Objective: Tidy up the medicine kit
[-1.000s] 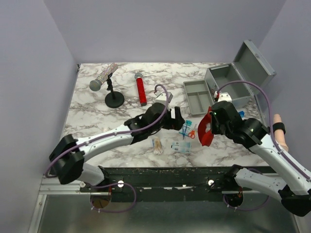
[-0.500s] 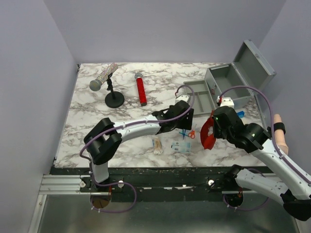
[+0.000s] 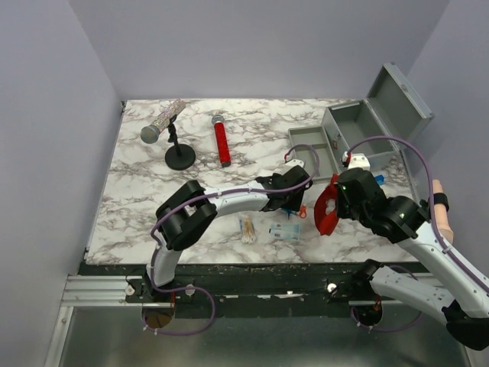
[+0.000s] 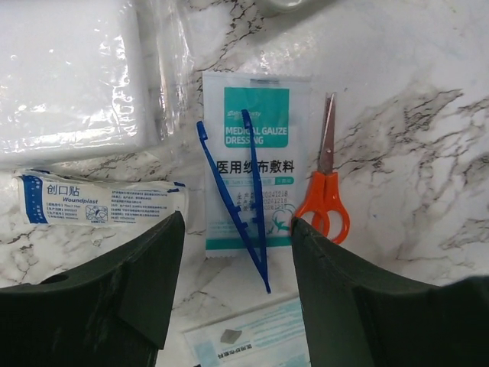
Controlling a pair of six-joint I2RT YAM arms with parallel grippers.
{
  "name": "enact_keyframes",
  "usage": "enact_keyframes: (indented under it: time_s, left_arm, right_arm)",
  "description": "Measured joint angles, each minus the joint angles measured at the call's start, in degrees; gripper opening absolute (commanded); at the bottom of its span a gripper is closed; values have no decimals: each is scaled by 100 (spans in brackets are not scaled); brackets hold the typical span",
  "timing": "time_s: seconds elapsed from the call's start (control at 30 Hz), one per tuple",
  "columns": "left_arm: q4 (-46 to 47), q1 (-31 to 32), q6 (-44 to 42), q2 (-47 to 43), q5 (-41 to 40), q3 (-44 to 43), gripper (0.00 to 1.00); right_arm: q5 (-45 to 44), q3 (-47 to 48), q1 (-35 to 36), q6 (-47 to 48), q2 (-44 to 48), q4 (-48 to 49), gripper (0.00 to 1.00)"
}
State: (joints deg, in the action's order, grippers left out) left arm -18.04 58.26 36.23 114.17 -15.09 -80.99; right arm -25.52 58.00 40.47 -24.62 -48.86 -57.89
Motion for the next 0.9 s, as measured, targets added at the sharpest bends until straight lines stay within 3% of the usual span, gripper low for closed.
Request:
enact_keyframes:
  time_s: [0.43,0.7,0.9]
  left_arm:
    - [-144,15,-131,330,-76,-131,48]
    - [-90,37,-195,452,-74,-214,54]
    - [-87,44,-238,452,-76,-210,36]
  right_arm:
    - [79,0,0,0,46,0,1]
    - [79,0,0,0,66,2,1]
    - [81,0,0,0,68,4,1]
